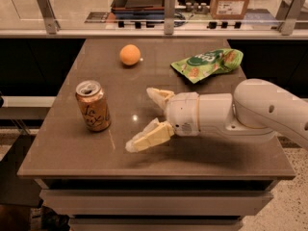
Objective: Pick orange can
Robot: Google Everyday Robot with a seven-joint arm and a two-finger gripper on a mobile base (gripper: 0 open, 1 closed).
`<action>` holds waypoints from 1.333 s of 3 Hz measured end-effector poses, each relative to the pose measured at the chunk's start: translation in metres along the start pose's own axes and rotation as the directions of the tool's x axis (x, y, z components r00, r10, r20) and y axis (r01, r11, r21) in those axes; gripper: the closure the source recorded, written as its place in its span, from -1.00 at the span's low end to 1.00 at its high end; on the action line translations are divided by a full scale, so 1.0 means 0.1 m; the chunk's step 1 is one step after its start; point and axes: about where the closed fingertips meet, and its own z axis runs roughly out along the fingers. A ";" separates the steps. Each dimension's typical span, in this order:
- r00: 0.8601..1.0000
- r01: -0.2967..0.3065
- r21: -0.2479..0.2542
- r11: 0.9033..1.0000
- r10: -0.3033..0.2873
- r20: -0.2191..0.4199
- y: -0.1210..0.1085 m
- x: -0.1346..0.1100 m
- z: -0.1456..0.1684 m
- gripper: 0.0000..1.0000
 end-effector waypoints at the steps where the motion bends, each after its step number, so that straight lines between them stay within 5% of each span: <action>1: 1.000 0.013 -0.003 1.000 -0.013 0.027 -0.03 -0.03 0.13 -1.00; 4: 0.998 0.002 -0.018 1.000 -0.001 0.066 -0.15 -0.19 0.57 -1.00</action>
Offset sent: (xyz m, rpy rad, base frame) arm 0.0233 0.0336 -0.0025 0.0521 -0.0013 -0.0197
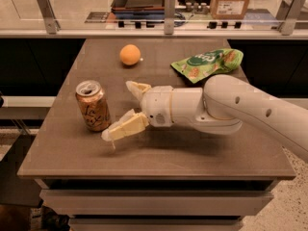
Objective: Pick orange can
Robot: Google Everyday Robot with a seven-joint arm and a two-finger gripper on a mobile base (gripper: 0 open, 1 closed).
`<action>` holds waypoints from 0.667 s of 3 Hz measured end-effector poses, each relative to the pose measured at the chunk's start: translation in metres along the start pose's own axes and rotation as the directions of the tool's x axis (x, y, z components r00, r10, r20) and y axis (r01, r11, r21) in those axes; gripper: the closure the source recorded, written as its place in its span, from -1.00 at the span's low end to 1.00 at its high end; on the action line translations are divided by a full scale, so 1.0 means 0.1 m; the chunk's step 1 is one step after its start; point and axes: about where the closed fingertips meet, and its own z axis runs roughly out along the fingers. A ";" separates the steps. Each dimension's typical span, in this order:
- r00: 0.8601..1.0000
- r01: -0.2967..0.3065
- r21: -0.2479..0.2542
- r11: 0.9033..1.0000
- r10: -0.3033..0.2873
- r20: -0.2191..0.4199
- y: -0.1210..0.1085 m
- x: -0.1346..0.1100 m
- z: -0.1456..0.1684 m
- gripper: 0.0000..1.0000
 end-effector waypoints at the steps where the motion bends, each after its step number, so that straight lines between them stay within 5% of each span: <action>1: 1.000 0.003 -0.022 1.000 -0.002 0.020 -0.01 -0.02 0.22 -1.00; 2: 0.999 -0.005 -0.032 0.999 0.006 0.036 -0.03 -0.06 0.38 -1.00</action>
Offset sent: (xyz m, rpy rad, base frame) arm 0.0212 0.0509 -0.0044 0.0608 0.0153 0.0293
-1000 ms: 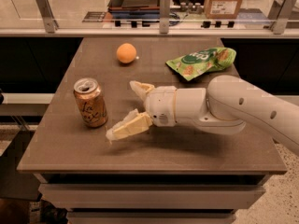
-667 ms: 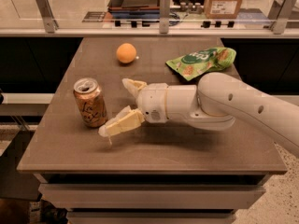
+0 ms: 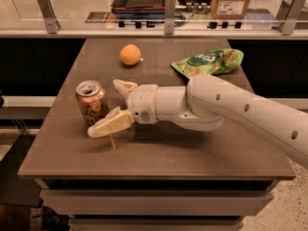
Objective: Pick orange can
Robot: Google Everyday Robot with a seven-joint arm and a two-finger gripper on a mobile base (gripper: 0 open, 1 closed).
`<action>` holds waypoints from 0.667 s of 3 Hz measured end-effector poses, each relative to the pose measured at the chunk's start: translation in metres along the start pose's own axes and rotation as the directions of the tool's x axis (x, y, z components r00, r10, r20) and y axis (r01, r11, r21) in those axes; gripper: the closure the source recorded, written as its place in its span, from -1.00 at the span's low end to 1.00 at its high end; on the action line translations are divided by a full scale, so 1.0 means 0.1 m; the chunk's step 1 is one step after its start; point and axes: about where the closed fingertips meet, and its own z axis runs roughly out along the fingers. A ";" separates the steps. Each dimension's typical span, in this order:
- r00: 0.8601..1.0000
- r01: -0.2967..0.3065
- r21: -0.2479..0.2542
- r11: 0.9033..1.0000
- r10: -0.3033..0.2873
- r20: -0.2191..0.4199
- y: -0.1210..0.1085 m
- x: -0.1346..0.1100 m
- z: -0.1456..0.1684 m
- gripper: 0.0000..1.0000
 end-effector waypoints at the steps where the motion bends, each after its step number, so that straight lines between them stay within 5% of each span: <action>1: 1.000 -0.007 -0.010 1.000 0.007 0.022 -0.01 -0.08 0.12 -1.00; 2: 0.999 -0.007 -0.023 1.000 0.008 0.037 0.00 -0.16 0.21 -1.00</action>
Offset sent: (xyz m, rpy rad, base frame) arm 0.0103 0.0307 0.0181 0.0580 0.0051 0.0269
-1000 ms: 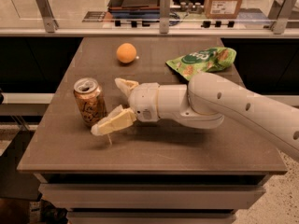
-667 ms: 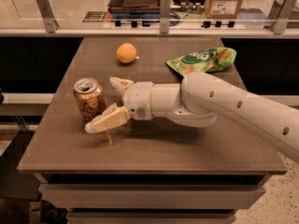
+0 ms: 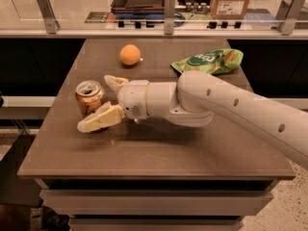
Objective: Pick orange can
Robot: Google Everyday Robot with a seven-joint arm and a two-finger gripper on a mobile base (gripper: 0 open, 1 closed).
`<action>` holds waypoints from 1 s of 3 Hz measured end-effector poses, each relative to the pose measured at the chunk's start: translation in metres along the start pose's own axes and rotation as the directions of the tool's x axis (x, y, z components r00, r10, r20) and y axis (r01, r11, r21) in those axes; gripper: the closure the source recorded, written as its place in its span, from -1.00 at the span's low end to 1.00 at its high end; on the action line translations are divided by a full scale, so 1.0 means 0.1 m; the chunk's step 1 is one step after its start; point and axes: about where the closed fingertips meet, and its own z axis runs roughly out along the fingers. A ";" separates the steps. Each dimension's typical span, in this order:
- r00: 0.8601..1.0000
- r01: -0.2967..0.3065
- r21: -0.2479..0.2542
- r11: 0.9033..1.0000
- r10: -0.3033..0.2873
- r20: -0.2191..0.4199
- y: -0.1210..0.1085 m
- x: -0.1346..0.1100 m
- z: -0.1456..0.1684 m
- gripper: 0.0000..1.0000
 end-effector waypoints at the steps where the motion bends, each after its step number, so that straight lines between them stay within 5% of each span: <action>1: 1.000 0.000 -0.012 1.000 0.000 0.006 0.03 -0.05 0.05 -0.68; 3: 1.000 0.021 -0.033 0.999 -0.020 0.020 0.07 -0.12 0.09 0.25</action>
Offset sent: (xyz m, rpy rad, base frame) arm -0.0019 0.0087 0.0139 0.0238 -0.0236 0.0249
